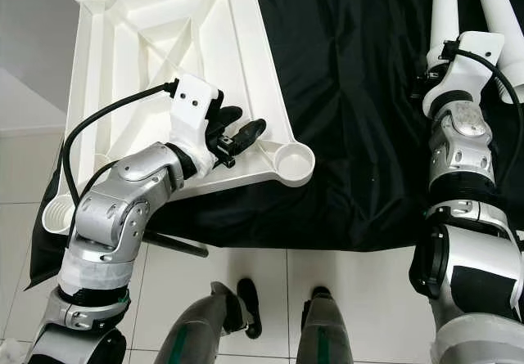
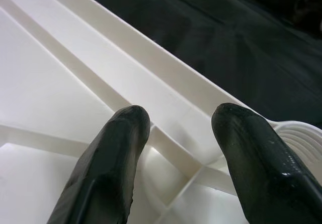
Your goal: Building children table
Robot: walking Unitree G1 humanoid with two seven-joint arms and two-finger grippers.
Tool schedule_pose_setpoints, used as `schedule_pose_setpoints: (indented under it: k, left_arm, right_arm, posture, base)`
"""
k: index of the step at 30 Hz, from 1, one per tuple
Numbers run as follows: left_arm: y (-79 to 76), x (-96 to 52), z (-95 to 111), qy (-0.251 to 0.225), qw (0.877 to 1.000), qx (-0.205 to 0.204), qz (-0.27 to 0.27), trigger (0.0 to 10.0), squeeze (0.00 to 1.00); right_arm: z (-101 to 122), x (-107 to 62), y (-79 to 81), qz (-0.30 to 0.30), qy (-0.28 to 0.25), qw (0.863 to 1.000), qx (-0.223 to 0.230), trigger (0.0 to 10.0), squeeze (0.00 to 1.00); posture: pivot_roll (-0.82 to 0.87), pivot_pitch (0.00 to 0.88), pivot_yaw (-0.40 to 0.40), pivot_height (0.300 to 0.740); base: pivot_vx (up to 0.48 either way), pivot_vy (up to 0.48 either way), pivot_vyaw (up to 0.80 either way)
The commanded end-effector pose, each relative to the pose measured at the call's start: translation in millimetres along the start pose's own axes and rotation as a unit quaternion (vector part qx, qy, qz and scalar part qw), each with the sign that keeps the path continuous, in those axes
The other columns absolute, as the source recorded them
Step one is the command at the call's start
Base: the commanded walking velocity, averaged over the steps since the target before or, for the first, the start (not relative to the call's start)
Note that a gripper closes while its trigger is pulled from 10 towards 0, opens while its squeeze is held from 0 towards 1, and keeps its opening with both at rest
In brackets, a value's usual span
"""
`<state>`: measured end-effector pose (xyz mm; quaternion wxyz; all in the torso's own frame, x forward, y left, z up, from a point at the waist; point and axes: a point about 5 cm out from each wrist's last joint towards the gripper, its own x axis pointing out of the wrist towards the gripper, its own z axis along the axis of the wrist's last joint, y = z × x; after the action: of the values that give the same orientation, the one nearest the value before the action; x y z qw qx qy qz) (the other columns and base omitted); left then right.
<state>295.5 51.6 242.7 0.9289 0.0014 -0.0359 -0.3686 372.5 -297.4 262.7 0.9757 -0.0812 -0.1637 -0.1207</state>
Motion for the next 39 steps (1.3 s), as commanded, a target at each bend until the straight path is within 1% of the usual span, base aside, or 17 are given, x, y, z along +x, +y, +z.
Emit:
schedule_pose_setpoints:
  k: [1,6,8,11,15,16,17,18,26,28,29,31,33,34,35,37,39]
  left_arm:
    - [8.7,-3.3,1.3,-0.001,0.999,-0.006,0.040,10.0,0.00]
    - [10.2,-2.2,2.5,-0.002,0.999,-0.009,0.032,10.0,0.00]
    - [10.7,-3.0,6.5,-0.010,1.000,-0.015,0.012,10.0,0.00]
    - [10.9,-3.5,8.1,-0.013,1.000,-0.017,0.005,10.0,0.00]
    - [11.4,-2.1,15.9,-0.033,0.997,-0.063,-0.042,10.0,0.00]
    - [10.9,-3.1,19.4,-0.041,0.995,-0.070,-0.061,10.0,0.83]
    - [10.9,-3.1,19.4,-0.041,0.995,-0.070,-0.061,10.0,0.83]
    - [10.8,-2.8,21.1,-0.044,0.993,-0.080,-0.076,10.0,1.00]
    - [7.9,-0.7,25.3,-0.026,0.985,-0.091,-0.144,10.0,1.00]
    - [7.9,-0.7,25.3,-0.026,0.985,-0.091,-0.144,10.0,1.00]
    - [7.7,2.7,26.7,-0.017,0.982,-0.106,-0.153,10.0,0.00]
    - [8.4,6.7,28.8,-0.007,0.979,-0.126,-0.158,10.0,0.00]
    - [11.4,14.0,36.1,-0.003,0.969,-0.177,-0.172,10.0,0.00]
    - [11.4,14.0,36.1,-0.003,0.969,-0.177,-0.172,10.0,0.00]
    - [14.4,17.6,40.4,-0.003,0.962,-0.208,-0.178,10.0,0.00]
    - [17.3,20.5,45.7,-0.007,0.954,-0.237,-0.185,10.0,0.00]
    - [17.3,20.5,45.7,-0.007,0.954,-0.237,-0.185,10.0,0.00]
  right_arm:
    - [-12.9,-11.0,9.0,0.007,-0.008,1.000,-0.004,10.0,0.00]
    - [-12.4,-15.5,11.0,0.005,-0.025,1.000,0.009,10.0,0.00]
    - [-7.6,-23.6,15.3,0.007,-0.061,0.998,0.030,10.0,0.00]
    - [-5.8,-26.8,16.9,0.009,-0.074,0.996,0.040,10.0,0.00]
    - [3.9,-42.4,24.9,0.034,-0.130,0.988,0.078,10.0,0.00]
    - [6.2,-47.7,26.7,0.040,-0.141,0.986,0.083,10.0,0.00]
    - [6.2,-47.7,26.7,0.040,-0.141,0.986,0.083,10.0,0.00]
    - [7.2,-50.8,27.3,0.042,-0.149,0.984,0.084,10.0,0.00]
    - [9.5,-73.5,38.4,0.057,-0.163,0.981,0.091,10.0,0.00]
    - [9.5,-73.5,38.4,0.057,-0.163,0.981,0.091,10.0,0.00]
    - [11.0,-77.9,43.1,0.063,-0.166,0.980,0.093,10.0,0.00]
    - [14.0,-81.1,48.2,0.070,-0.172,0.978,0.098,10.0,0.00]
    - [22.6,-86.2,59.2,0.098,-0.190,0.971,0.105,10.0,0.00]
    - [22.6,-86.2,59.2,0.098,-0.190,0.971,0.105,10.0,0.00]
    - [28.6,-89.2,65.9,0.119,-0.201,0.966,0.107,10.0,0.00]
    - [36.2,-92.4,73.2,0.142,-0.213,0.960,0.114,10.0,0.00]
    - [36.2,-92.4,73.2,0.142,-0.213,0.960,0.114,10.0,0.00]
  posture:
    - [0.02,0.278,0.214,0.740]
    - [0.02,0.268,0.207,0.740]
    - [0.02,0.253,0.197,0.740]
    - [0.02,0.253,0.197,0.740]
    - [0.02,0.220,0.179,0.740]
    - [0.01,0.213,0.178,0.740]
    - [0.01,0.213,0.178,0.740]
    - [0.02,0.198,0.172,0.740]
    - [0.01,0.136,0.162,0.740]
    - [0.01,0.136,0.162,0.740]
    - [0.01,0.121,0.162,0.740]
    - [0.00,0.108,0.162,0.740]
    - [-0.01,0.078,0.164,0.740]
    - [-0.01,0.078,0.164,0.740]
    - [0.00,0.061,0.172,0.740]
    - [0.00,0.053,0.177,0.740]
    - [0.00,0.053,0.177,0.740]
  base:
    - [0.000,0.000,0.00]
    - [0.000,0.000,0.00]
    - [0.000,0.000,0.00]
    - [0.000,0.000,0.00]
    - [0.000,0.000,0.00]
    - [0.000,0.000,0.00]
    - [0.000,0.000,0.00]
    - [0.000,0.000,0.00]
    - [0.000,0.000,0.00]
    - [0.000,0.000,0.00]
    - [0.000,0.000,0.00]
    - [0.000,0.000,0.00]
    - [0.000,0.000,0.00]
    - [0.000,0.000,0.00]
    - [0.000,0.000,0.00]
    - [0.000,0.000,0.00]
    - [0.000,0.000,0.00]
